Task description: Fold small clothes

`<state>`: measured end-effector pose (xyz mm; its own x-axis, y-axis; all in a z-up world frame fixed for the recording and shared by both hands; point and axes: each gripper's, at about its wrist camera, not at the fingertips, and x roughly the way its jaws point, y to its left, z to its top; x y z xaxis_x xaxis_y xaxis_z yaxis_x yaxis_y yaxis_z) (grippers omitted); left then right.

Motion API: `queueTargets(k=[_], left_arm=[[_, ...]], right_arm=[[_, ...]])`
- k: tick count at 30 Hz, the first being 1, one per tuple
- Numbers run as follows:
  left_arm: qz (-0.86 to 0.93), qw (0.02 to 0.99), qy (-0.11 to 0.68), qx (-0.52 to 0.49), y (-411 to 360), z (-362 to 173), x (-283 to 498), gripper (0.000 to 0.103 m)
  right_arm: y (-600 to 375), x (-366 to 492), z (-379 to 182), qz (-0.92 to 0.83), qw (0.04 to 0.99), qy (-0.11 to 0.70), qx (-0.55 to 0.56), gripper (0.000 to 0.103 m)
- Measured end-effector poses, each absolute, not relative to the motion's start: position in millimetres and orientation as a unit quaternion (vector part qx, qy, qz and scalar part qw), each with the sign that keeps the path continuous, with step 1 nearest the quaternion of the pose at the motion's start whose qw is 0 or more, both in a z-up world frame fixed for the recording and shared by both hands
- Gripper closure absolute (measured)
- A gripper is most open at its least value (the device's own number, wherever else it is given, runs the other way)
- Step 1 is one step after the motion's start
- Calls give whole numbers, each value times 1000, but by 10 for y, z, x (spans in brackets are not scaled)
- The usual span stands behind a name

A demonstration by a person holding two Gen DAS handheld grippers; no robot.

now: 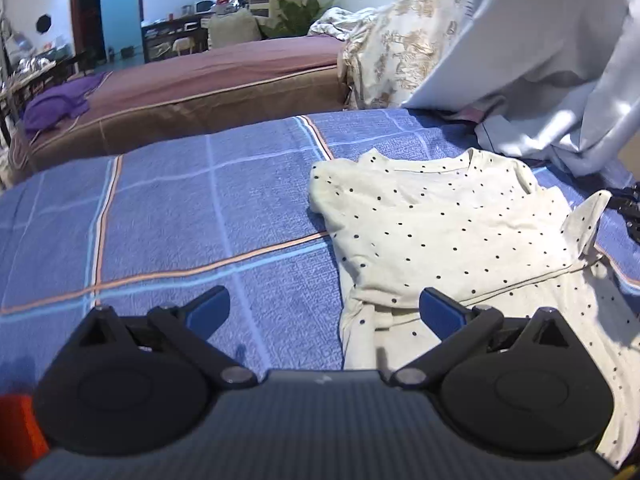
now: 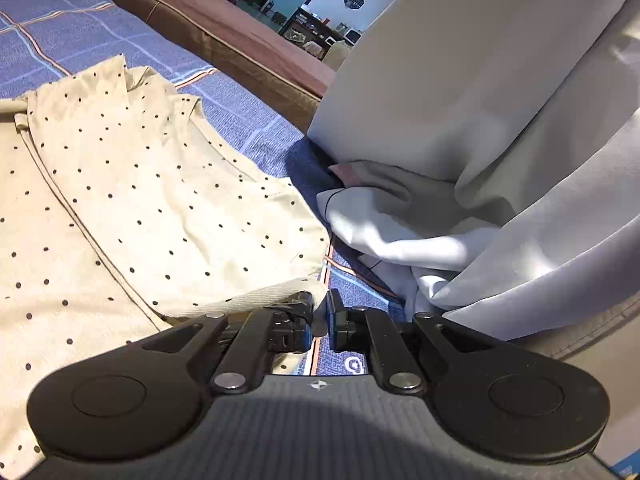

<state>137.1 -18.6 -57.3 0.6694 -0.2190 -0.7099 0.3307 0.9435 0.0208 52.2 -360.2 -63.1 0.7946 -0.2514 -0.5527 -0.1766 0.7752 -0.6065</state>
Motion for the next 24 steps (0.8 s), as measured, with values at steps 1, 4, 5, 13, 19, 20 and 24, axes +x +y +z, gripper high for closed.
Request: queueTargets(k=[1, 4, 5, 13, 19, 20, 24], left_arm=[[-142, 910, 379, 92, -276, -603, 1428, 0], [-142, 905, 389, 95, -395, -690, 1586, 0], [-139, 905, 393, 84, -391, -718, 1629, 0], [-134, 895, 418, 81, -362, -941, 1739, 0], [-127, 890, 433, 60, -280, -1020, 1785, 0], [-128, 889, 436, 55, -287, -1023, 1791, 0], [-143, 887, 434, 62, -381, -1015, 1727, 0]], right_arm=[[-3618, 530, -649, -21, 883, 323, -339, 91], [-3719, 517, -672, -24, 887, 323, -329, 90], [-3764, 508, -664, -28, 892, 321, -317, 90], [-3953, 315, -957, -30, 893, 356, -274, 38], [-4103, 169, -896, -56, 913, 353, -194, 36], [-4141, 172, -862, -50, 921, 349, -165, 34], [-4257, 349, -893, -14, 936, 347, -62, 34]])
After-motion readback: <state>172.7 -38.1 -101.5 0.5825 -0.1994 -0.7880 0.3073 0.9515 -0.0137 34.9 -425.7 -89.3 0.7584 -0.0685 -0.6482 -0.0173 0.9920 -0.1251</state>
